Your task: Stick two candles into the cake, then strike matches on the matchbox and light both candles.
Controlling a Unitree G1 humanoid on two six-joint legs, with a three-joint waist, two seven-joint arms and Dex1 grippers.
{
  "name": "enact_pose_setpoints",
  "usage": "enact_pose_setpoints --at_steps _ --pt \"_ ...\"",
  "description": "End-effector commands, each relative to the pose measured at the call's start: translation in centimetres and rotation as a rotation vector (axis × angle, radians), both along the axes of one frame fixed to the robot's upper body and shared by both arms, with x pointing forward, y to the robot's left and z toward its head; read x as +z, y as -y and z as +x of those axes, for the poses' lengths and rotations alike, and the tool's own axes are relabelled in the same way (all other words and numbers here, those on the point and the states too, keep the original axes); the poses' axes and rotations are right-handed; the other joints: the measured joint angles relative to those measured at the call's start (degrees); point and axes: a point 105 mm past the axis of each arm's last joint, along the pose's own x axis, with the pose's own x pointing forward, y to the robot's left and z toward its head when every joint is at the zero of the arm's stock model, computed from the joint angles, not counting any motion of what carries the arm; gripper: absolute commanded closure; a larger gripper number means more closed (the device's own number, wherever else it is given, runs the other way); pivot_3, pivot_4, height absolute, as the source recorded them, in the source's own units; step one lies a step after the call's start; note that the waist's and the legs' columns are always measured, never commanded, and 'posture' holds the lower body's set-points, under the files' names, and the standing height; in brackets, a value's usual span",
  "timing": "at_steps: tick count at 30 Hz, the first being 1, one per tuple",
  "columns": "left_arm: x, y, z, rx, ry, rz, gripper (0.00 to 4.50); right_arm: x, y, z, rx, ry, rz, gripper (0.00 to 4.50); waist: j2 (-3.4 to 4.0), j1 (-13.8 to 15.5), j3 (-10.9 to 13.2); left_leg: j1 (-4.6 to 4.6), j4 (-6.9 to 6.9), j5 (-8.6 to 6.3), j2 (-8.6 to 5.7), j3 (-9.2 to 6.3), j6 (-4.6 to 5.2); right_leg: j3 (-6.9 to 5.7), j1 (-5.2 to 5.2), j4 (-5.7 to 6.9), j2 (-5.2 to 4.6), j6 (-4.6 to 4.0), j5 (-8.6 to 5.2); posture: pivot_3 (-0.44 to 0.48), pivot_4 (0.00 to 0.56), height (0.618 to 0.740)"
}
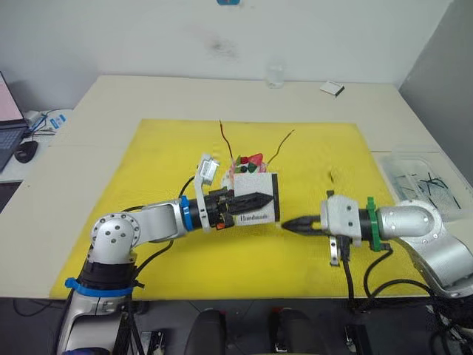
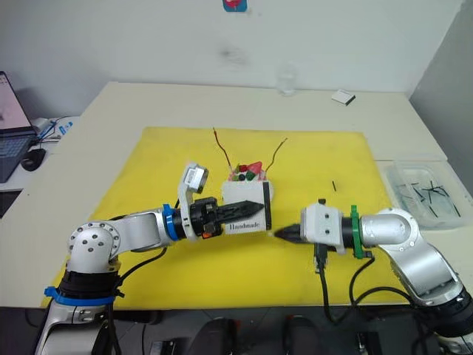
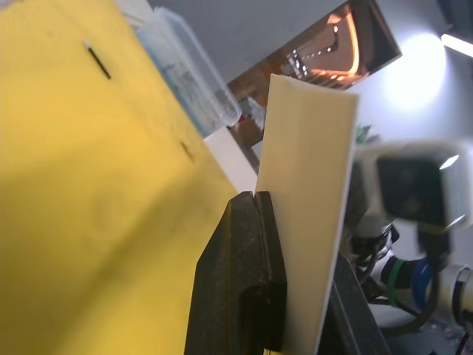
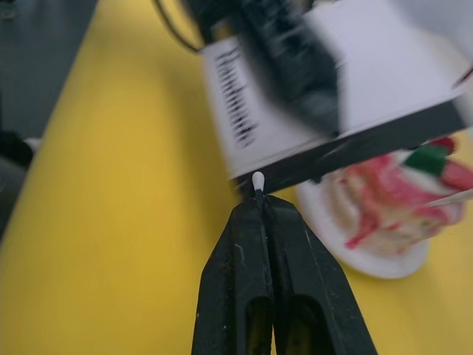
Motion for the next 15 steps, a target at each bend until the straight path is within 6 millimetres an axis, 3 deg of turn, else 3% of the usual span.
enact_pose_setpoints --at_steps 1,4,12,15 --pt "2.0 -0.2 -0.1 -0.013 0.043 -0.066 4.50 -1.1 1.3 -2.5 0.089 -0.088 -0.115 4.49 0.01 0.0 0.0 0.00 0.00 0.00 -0.03 0.01 0.00 0.01 0.00 0.00 -0.02 0.00 0.00 0.000 0.150 0.740" --pt "1.6 -0.6 -0.3 -0.021 0.045 -0.035 4.50 -0.8 2.2 -3.5 0.099 -0.128 -0.121 4.49 -0.01 0.0 0.0 0.02 0.02 0.00 -0.03 0.01 0.01 0.04 0.02 -0.01 -0.03 0.00 0.00 0.000 0.150 0.740" --pt "-0.6 -1.1 -1.2 -0.038 0.017 0.031 4.50 5.4 0.8 -0.5 0.017 0.070 0.176 4.49 -0.01 -0.3 0.0 0.25 0.10 0.01 0.04 -0.11 0.00 0.00 0.15 0.13 0.09 -0.12 0.09 0.000 0.150 0.740" --pt "-1.0 -0.8 -1.2 -0.041 0.011 0.033 4.50 6.6 -0.2 0.1 0.012 0.139 0.228 4.49 -0.01 -0.2 0.0 0.20 0.15 0.00 0.03 -0.09 0.00 0.01 0.16 0.09 0.07 -0.12 0.09 0.000 0.150 0.740"
